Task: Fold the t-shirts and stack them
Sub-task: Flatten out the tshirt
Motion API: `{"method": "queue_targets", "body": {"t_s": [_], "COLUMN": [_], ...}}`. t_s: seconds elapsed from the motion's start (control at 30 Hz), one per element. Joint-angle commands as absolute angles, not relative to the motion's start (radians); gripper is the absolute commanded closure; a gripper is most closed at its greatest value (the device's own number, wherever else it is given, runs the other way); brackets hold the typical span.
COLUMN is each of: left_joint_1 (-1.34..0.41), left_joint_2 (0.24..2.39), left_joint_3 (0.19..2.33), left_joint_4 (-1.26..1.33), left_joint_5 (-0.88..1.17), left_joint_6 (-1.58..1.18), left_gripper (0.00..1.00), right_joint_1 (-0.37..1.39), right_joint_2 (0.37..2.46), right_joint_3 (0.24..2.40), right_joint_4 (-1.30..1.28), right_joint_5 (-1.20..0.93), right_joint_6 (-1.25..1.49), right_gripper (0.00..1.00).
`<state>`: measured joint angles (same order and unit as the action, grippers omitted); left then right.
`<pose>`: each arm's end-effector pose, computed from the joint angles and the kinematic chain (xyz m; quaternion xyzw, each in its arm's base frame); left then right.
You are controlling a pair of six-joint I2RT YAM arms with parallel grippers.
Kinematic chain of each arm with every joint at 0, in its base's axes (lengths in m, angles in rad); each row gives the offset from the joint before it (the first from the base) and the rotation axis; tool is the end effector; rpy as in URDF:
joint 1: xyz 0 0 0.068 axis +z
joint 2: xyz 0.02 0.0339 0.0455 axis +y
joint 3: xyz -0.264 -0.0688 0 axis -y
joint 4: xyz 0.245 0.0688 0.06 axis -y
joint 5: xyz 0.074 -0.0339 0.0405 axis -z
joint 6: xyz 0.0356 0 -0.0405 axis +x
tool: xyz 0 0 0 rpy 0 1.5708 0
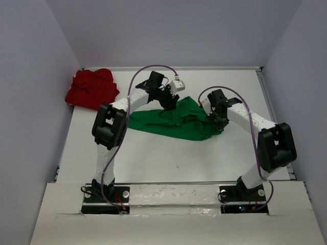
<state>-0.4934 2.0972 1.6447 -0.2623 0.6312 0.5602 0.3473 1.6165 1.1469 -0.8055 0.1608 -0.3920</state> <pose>0.4100 -0.2443 0.2213 0.5462 0.6828 -0.2691 0.4038 0.2930 0.1000 0.2155 -0.3452 0.9236 -0.0827 0.1450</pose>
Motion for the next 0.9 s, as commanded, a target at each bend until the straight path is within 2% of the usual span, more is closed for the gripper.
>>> {"method": "queue_targets", "body": {"t_s": [0.0, 0.87], "left_joint_1": [-0.497, -0.497], "left_joint_2": [2.028, 2.114], "left_joint_3": [1.640, 1.695], "left_joint_4": [-0.245, -0.353], "left_joint_5": [0.591, 0.661], "left_joint_6": [0.569, 0.577], "left_gripper": [0.42, 0.46], "right_joint_1": [0.342, 0.333], "right_joint_2": [1.621, 1.631], "right_joint_3": [1.150, 1.146], "right_joint_4": [-0.798, -0.801], "right_joint_5": [0.143, 0.114], "right_joint_6": [-0.390, -0.405], "right_gripper": [1.00, 1.00]}}
